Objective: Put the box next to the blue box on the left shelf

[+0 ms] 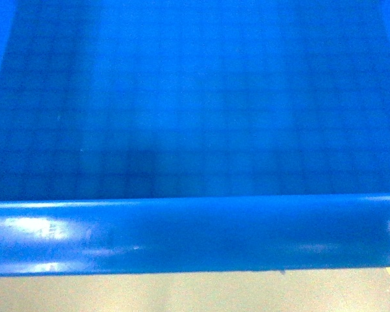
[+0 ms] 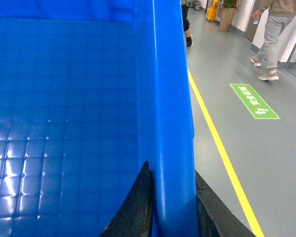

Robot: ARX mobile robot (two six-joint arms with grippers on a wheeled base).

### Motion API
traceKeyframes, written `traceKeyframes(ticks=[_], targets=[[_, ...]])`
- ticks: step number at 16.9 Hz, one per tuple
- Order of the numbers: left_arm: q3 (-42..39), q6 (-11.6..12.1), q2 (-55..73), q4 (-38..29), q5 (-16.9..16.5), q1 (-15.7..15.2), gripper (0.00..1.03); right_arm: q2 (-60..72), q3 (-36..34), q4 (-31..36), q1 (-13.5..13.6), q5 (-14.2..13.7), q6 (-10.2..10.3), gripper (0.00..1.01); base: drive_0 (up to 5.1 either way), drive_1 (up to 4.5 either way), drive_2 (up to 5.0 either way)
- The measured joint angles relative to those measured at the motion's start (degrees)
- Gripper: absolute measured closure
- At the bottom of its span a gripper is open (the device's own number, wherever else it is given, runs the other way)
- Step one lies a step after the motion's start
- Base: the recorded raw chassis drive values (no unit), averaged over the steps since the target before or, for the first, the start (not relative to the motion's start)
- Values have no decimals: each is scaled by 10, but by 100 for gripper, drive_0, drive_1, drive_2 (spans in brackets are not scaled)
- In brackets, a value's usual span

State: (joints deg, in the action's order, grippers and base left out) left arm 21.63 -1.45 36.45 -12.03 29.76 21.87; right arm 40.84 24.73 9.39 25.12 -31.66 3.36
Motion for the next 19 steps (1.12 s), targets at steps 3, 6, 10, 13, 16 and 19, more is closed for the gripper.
traceKeyframes(ticks=[3,6,10,13,16,19], targets=[[0,-1,0,1,0,0,95,-1,0,0,0,0,0,89,-9,423,-441],[0,-1,0,-1,0,0,95,-1,0,1,0,0,-1,89,-2,430,-433],[0,-1,0,0,0,0,95,-1,0,0,0,0,-1,89,0,431,-432],[0,0,0,-2,0,0,95,-1,0,2,0,0,-2,89,10,442,-422],[0,-1,2,1,0,0,95,-1,0,-2,0,0,-2,89,14,445,-418],[0,0,1,0,0,0,95,-1,0,0,0,-1,-2,89,14,446,-418]])
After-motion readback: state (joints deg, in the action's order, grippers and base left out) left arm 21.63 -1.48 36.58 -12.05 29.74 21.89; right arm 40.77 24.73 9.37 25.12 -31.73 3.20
